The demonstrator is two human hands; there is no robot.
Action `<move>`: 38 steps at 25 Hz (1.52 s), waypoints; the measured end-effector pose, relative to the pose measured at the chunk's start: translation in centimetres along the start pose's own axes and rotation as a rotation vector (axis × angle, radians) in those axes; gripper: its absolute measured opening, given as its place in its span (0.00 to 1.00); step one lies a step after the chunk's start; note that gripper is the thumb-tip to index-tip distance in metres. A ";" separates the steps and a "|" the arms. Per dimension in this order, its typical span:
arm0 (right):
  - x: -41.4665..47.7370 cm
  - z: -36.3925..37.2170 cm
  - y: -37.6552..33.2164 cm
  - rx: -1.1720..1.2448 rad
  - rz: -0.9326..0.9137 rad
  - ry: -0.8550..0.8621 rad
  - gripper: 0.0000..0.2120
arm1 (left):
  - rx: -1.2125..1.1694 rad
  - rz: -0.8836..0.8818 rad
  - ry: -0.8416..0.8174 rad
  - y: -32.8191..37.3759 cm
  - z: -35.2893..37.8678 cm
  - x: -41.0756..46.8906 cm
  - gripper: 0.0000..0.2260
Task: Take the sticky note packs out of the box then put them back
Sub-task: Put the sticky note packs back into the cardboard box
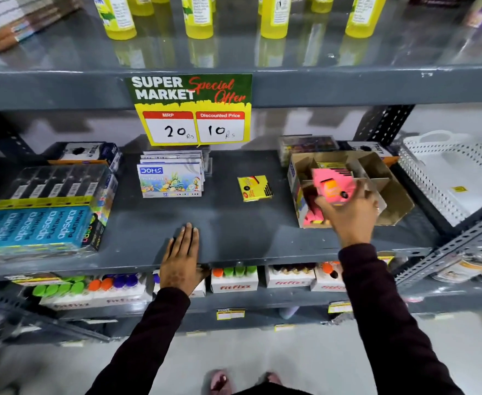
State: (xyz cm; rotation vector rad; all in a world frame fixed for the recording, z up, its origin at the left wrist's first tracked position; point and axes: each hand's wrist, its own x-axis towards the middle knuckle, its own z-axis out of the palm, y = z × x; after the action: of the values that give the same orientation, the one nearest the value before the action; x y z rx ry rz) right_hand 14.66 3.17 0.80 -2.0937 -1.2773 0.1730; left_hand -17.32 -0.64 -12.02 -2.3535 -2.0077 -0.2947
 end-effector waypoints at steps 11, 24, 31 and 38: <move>2.0 4.1 5.0 -0.003 0.156 -0.173 0.27 | -0.022 -0.022 -0.041 0.0 0.0 0.1 0.49; -0.2 12.7 -8.7 -0.125 -0.187 -0.518 0.40 | -0.033 -0.028 0.000 -0.1 0.0 0.1 0.41; 0.8 15.4 -9.4 -0.252 -0.083 -0.521 0.44 | -0.023 -0.025 -0.051 -0.2 0.0 0.2 0.44; -0.7 7.4 -6.6 -0.119 -0.263 -0.208 0.42 | -0.017 -0.014 -0.022 -0.1 -0.1 0.0 0.44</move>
State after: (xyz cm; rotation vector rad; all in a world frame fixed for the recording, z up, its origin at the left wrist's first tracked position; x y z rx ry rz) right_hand 6.23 8.06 -1.02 -2.0212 -1.7113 0.2065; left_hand -17.38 -0.62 -11.92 -2.3641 -2.0403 -0.2880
